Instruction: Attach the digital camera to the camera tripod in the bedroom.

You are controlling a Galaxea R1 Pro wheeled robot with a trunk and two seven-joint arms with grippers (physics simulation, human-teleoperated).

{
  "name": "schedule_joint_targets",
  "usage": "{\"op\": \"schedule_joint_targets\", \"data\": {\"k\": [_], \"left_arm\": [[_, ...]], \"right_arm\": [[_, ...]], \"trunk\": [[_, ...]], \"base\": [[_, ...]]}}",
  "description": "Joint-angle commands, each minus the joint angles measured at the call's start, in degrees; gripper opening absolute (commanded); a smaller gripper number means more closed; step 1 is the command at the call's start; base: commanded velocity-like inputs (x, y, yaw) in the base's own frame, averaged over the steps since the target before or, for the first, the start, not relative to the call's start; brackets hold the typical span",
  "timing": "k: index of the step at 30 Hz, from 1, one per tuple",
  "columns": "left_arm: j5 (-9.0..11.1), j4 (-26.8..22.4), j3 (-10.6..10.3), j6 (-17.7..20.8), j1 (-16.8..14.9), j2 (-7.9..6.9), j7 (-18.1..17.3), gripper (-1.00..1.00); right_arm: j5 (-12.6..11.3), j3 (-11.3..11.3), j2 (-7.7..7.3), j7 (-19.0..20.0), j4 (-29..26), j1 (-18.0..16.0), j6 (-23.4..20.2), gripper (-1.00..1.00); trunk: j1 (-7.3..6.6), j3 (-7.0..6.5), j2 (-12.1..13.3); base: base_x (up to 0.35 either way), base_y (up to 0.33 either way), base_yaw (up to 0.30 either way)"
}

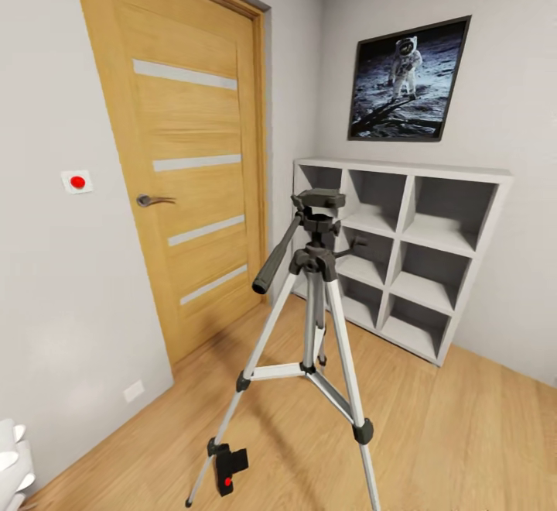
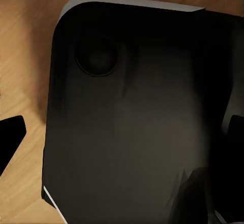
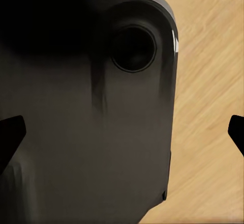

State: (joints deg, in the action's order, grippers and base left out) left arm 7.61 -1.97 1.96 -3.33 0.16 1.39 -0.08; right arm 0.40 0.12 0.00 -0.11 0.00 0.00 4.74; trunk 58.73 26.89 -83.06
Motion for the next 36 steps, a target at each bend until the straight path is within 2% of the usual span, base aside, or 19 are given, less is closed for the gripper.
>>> {"op": "schedule_joint_targets", "data": {"k": [1,19,25,36], "left_arm": [[0.4,0.0,0.2,-0.1,0.0,0.01,0.0,1.00],[0.4,0.0,0.2,-0.1,0.0,0.01,0.0,1.00],[0.6,0.0,0.3,-0.2,0.0,0.01,0.2,1.00],[0.6,0.0,0.2,-0.2,0.0,0.02,0.2,1.00]], "right_arm": [[0.1,0.0,0.00,0.0,0.0,0.0,0.2,1.00],[0.1,0.1,-0.14,0.0,0.0,0.0,0.1,1.00],[1.1,0.7,0.13,-0.4,-0.6,0.6,0.3,1.00],[2.6,0.4,-3.17,1.1,-3.5,0.5,-1.3,1.00]], "trunk": [[0.00,0.04,0.0],[0.00,0.04,0.0],[0.00,0.04,0.0],[0.00,0.04,0.0]], "base": [[0.000,0.000,-0.079],[0.000,0.000,-0.015],[0.000,0.000,0.000],[0.000,0.000,0.000]]}}
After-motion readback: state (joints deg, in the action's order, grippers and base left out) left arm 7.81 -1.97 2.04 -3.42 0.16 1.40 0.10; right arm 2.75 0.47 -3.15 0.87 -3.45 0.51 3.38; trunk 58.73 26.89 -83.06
